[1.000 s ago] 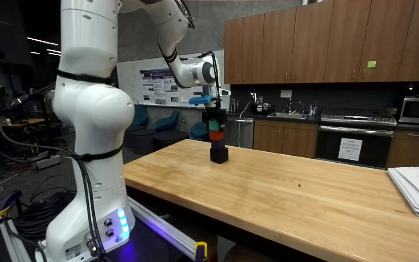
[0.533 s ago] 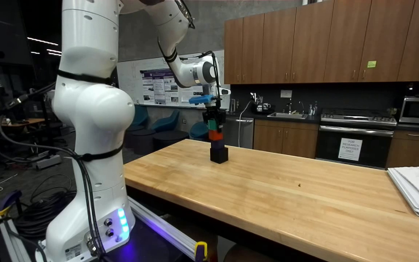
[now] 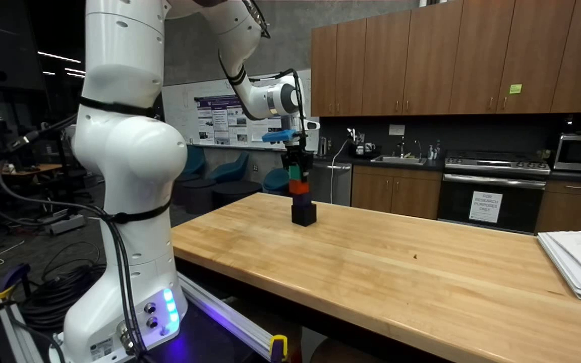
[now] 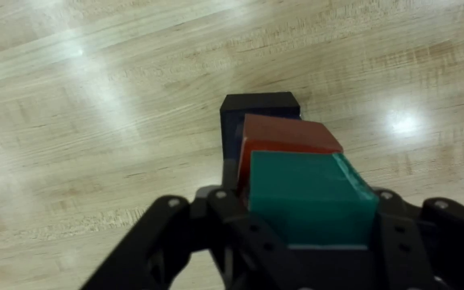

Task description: Move both the green cube and orange cube to the table

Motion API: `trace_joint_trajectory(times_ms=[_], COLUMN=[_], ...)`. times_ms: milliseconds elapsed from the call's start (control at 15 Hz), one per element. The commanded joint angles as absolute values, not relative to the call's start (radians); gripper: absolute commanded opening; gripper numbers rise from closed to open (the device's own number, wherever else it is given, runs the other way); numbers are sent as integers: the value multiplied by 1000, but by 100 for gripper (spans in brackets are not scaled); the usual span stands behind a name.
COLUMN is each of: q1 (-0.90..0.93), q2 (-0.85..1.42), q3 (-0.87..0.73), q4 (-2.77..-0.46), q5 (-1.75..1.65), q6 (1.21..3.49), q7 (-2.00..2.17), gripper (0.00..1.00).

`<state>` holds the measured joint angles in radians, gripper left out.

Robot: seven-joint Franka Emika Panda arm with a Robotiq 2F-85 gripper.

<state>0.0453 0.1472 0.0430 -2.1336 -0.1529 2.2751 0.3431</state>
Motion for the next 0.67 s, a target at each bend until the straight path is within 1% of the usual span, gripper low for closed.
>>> trace_joint_trajectory(times_ms=[0, 600], q1=[69, 101], q2=[105, 57], q3=[37, 57], q4=[-2149, -2148], q5=[-155, -164], q6=[2240, 2161], q7=[381, 467], gripper=[33, 33])
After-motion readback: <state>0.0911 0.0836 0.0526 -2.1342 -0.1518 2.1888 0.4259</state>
